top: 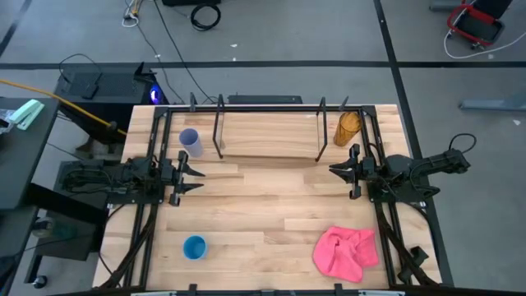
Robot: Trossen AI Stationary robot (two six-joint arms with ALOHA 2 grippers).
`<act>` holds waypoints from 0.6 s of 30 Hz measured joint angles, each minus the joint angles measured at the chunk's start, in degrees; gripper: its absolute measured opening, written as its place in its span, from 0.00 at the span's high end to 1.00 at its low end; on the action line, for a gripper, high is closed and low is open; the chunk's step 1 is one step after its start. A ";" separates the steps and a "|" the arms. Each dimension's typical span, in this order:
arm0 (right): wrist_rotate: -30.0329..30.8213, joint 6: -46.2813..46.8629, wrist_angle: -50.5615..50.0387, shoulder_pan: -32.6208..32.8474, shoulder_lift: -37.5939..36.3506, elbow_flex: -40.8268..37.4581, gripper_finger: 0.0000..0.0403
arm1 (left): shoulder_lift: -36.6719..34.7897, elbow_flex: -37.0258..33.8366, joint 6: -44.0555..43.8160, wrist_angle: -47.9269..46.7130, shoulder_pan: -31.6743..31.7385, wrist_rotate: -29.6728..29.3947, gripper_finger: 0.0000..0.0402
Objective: Stack small to large cups/mugs on shelf
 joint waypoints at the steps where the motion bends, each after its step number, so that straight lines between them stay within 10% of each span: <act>1: -0.01 0.00 0.00 0.01 -0.01 0.00 0.87 | 0.00 0.02 -0.03 0.00 0.00 0.00 0.62; 18: 0.00 4.52 3.02 0.01 0.00 0.00 0.87 | 0.00 0.00 -13.27 1.53 -0.02 0.02 0.62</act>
